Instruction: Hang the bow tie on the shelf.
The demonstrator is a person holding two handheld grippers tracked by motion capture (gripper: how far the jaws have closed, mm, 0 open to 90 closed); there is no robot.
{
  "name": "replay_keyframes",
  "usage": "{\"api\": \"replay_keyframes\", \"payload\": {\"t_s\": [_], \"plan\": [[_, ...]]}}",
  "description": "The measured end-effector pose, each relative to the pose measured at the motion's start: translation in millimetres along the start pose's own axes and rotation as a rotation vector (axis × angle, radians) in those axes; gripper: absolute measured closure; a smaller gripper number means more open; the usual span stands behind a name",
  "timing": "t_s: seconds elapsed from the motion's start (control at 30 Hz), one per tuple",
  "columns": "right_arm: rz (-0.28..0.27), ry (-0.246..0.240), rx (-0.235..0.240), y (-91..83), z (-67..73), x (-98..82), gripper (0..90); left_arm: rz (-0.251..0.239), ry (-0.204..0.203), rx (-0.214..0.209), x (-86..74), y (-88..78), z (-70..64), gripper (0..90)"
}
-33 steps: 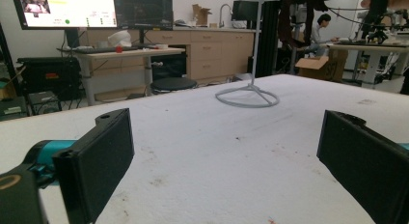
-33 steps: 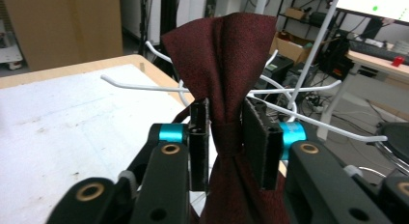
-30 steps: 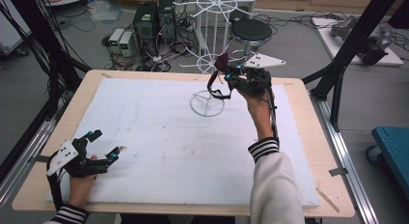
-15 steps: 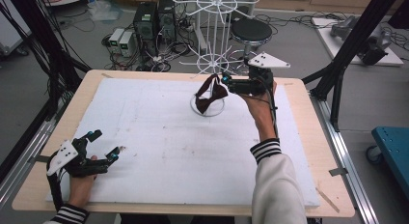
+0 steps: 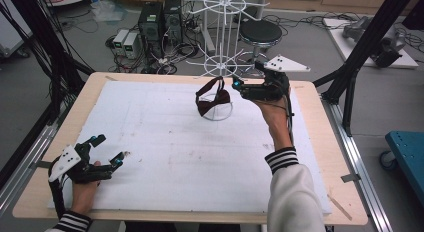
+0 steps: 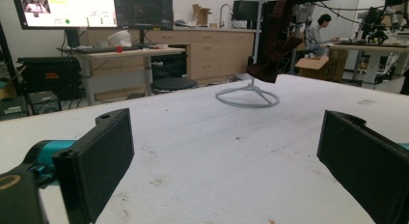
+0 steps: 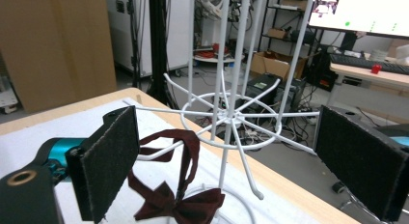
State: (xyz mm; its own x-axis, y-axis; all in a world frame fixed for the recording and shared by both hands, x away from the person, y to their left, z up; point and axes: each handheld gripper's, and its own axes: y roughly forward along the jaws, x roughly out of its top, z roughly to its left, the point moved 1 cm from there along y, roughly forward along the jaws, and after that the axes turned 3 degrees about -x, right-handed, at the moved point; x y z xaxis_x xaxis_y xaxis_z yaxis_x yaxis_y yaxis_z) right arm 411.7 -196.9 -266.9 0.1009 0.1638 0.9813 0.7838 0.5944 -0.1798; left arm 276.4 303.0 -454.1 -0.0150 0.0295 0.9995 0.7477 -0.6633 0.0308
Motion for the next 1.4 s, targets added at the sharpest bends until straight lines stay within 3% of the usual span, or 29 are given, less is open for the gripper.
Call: {"api": "replay_keyframes", "payload": {"t_s": [0.23,0.53,0.7,0.8,0.87,0.9,1.0,1.1,1.2,1.33,1.4], "plan": [[-0.023,0.006,0.013,-11.2,4.4,-4.8,8.5,0.0,0.0,0.001,0.0,0.0,-0.2,6.2],[-0.031,0.033,-0.018,-39.1,8.7,-20.9,8.5,0.0,0.003,0.0,0.1,0.0,-0.4,6.2],[-0.047,0.024,-0.015,-56.5,11.0,-28.8,8.4,0.002,0.006,-0.001,0.1,-0.1,-0.4,6.2],[-0.036,0.004,-0.043,-65.9,13.0,-35.4,8.3,0.001,0.007,-0.001,0.0,0.0,-0.6,6.2],[-0.033,-0.005,-0.028,-71.6,14.9,-41.1,7.0,0.002,0.008,-0.001,0.0,-0.1,-0.5,6.2],[-0.027,-0.001,-0.019,-73.8,16.0,-44.5,0.5,0.001,0.007,-0.001,0.0,0.0,-0.6,6.2],[-0.021,0.003,0.0,-81.1,19.6,-57.0,0.8,0.001,0.007,-0.001,0.0,-0.1,-0.7,6.2],[-0.023,-0.005,-0.01,-90.6,22.9,-71.6,0.8,0.001,0.007,0.0,0.1,-0.1,-0.8,6.2],[-0.021,0.025,-0.01,-100.4,25.4,-87.9,0.8,0.001,0.007,-0.001,0.0,0.0,-0.7,6.2],[-0.03,0.019,-0.043,-112.2,30.2,-110.8,0.7,0.001,0.009,0.0,0.0,-0.1,-0.8,6.2],[-0.047,0.041,-0.062,-118.4,33.4,-126.3,0.8,0.001,0.009,0.0,0.0,-0.1,-0.8,6.2]]}}
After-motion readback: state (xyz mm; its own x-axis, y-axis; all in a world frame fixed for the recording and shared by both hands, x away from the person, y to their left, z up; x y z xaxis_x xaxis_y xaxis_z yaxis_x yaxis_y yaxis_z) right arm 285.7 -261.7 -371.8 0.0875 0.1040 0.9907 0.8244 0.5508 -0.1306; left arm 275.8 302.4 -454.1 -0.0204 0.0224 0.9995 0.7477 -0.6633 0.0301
